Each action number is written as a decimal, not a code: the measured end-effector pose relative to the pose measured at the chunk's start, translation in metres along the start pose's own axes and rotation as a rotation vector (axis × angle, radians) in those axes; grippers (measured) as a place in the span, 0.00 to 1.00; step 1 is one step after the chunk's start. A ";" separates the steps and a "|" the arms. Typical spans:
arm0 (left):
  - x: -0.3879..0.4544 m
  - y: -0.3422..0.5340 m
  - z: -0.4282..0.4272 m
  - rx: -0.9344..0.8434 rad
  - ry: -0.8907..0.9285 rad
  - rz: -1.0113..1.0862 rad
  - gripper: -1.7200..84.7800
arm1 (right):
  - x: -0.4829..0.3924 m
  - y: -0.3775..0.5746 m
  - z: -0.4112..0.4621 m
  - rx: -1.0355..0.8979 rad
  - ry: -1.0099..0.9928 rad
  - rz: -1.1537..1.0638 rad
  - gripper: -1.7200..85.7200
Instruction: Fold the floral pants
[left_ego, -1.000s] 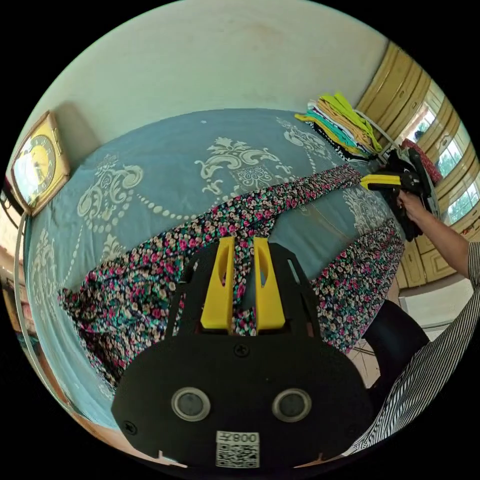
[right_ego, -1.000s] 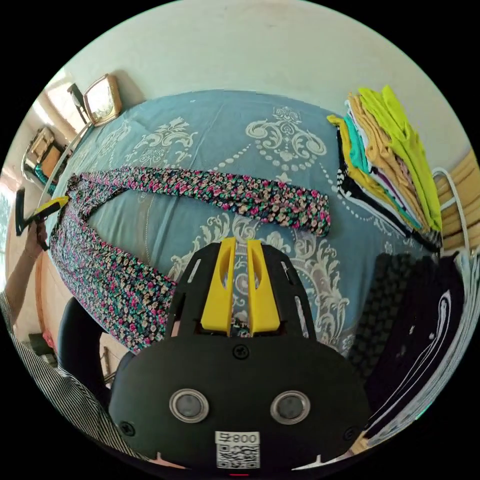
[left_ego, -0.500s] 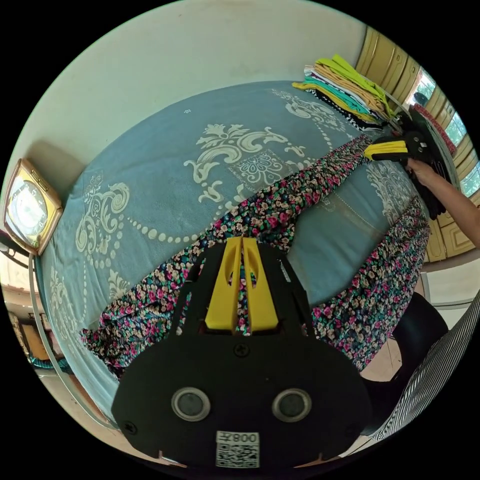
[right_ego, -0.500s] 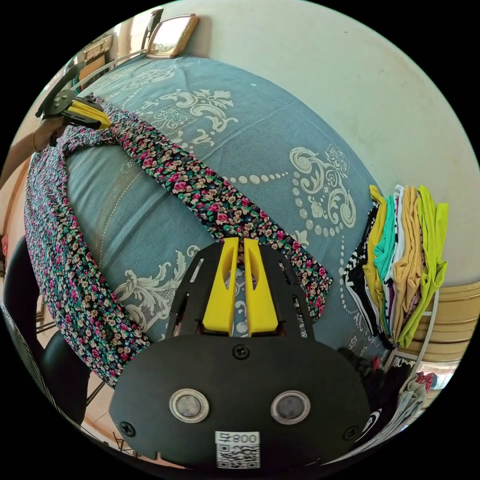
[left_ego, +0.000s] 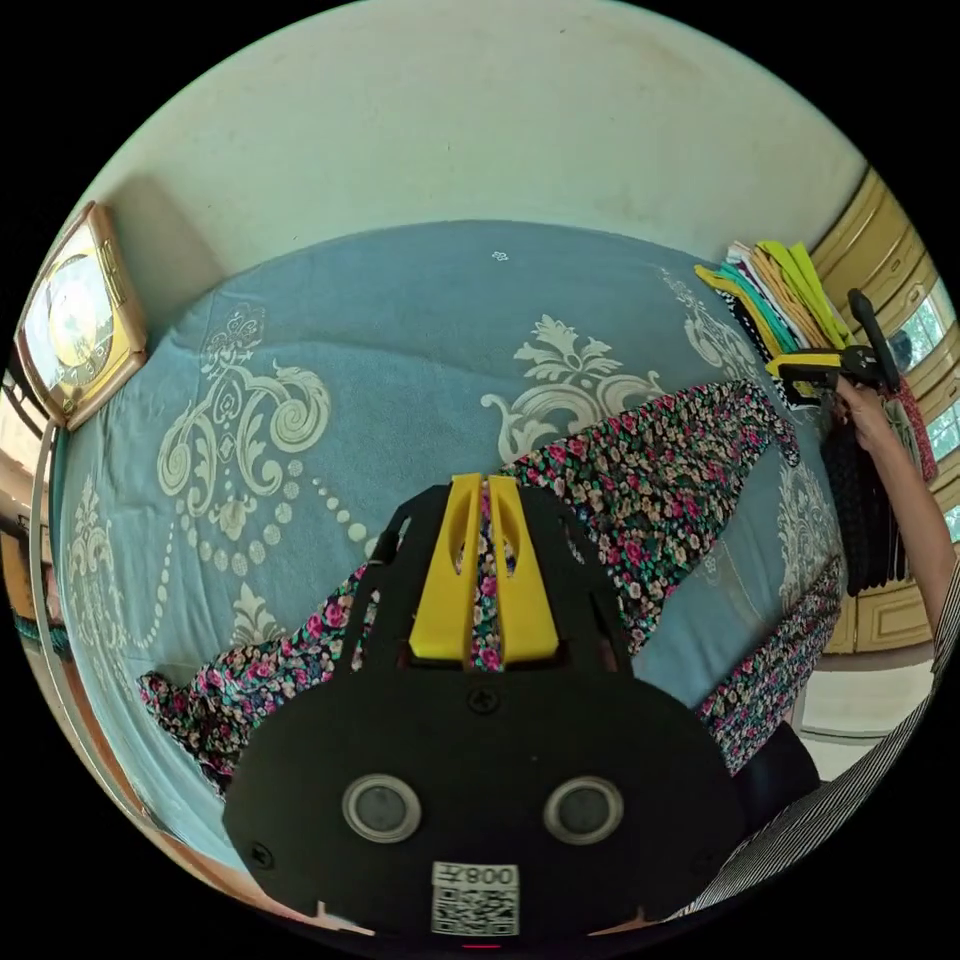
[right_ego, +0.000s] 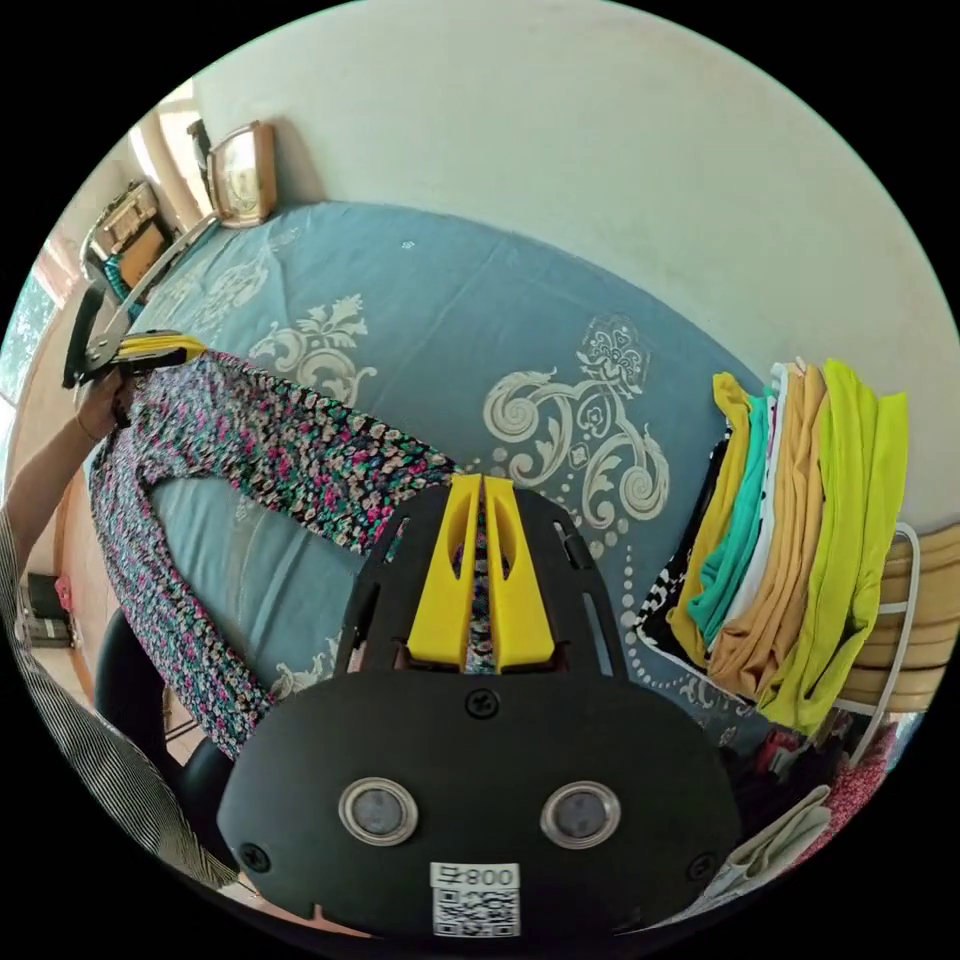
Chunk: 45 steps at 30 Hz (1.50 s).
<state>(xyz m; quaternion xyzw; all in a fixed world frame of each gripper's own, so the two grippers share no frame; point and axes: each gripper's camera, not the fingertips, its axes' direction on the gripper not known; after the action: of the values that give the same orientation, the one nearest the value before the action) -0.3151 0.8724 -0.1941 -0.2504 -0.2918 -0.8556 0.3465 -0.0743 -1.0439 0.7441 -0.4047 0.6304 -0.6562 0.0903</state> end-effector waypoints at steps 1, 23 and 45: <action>0.002 -0.005 0.006 0.015 0.019 -0.006 0.03 | 0.010 -0.006 0.006 -0.035 0.017 0.016 0.04; 0.241 -0.096 0.129 -0.031 0.182 0.557 0.04 | 0.065 0.106 0.044 0.102 -0.086 0.089 0.09; 0.273 -0.122 0.166 -0.037 0.321 0.640 0.03 | 0.212 0.003 -0.005 -0.024 -0.087 0.224 0.11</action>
<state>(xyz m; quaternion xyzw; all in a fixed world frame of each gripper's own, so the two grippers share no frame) -0.5413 0.9344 0.0555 -0.1978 -0.1251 -0.7373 0.6338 -0.2175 -1.1741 0.8309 -0.3607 0.6750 -0.6164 0.1854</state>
